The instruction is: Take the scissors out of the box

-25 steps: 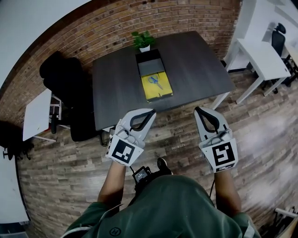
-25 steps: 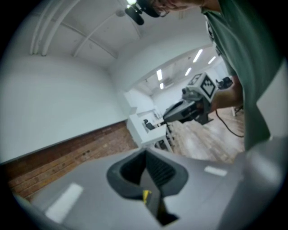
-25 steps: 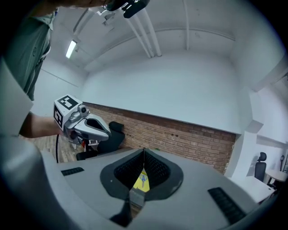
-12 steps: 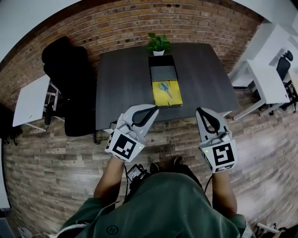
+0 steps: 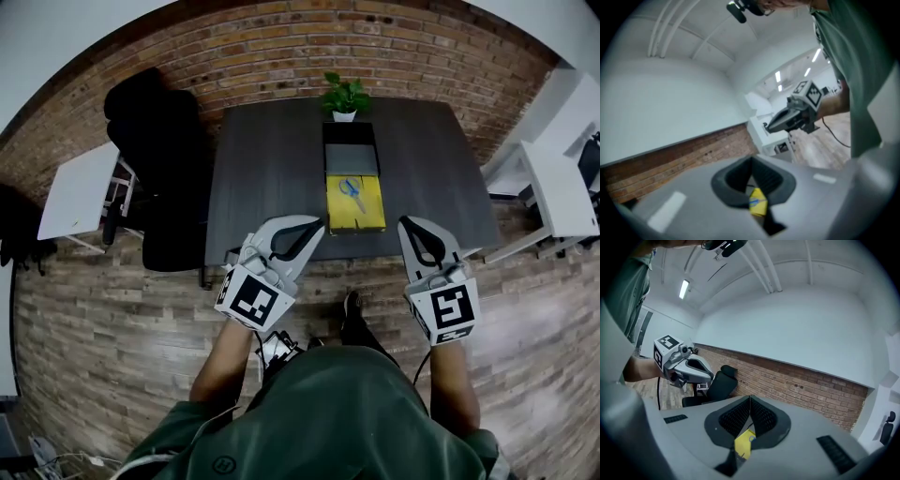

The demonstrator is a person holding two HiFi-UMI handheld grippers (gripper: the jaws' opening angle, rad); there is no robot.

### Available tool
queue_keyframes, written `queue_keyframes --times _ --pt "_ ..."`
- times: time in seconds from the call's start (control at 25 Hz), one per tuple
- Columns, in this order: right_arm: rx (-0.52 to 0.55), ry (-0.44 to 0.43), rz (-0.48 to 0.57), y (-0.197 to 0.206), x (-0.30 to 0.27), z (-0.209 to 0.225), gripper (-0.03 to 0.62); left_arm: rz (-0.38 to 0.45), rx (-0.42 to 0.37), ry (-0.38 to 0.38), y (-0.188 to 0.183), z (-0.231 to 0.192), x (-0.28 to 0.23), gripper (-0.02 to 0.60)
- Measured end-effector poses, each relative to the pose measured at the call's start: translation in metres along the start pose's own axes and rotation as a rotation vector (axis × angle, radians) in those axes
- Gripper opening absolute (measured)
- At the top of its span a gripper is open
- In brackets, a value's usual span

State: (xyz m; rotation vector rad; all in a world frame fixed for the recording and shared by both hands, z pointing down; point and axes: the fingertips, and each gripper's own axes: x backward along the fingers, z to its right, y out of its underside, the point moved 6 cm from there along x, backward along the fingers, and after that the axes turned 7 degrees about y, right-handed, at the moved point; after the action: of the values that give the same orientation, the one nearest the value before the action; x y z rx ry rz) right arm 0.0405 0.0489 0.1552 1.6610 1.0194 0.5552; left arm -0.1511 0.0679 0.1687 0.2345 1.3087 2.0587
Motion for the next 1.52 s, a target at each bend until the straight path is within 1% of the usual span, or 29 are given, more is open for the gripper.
queue_keyframes --times 0.2,0.4,0.84,1.16,1.52 --pt "-0.010 -0.031 -0.015 0.009 -0.031 0.016 0.008 -0.034 0.027 -0.017 0.014 -0.017 -0.016 0.000" --pt "-0.019 -0.063 -0.051 0.022 -0.063 0.037 0.008 -0.049 0.059 -0.021 0.026 -0.034 -0.043 0.000" --pt "-0.061 -0.160 -0.152 0.076 -0.137 0.065 0.008 -0.108 0.144 -0.019 0.073 -0.056 -0.101 0.000" --pt "-0.092 -0.241 -0.223 0.125 -0.194 0.072 0.008 -0.170 0.210 -0.041 0.116 -0.069 -0.131 0.000" --pt "-0.133 -0.314 -0.324 0.179 -0.250 0.062 0.009 -0.214 0.289 -0.057 0.160 -0.075 -0.153 0.000"
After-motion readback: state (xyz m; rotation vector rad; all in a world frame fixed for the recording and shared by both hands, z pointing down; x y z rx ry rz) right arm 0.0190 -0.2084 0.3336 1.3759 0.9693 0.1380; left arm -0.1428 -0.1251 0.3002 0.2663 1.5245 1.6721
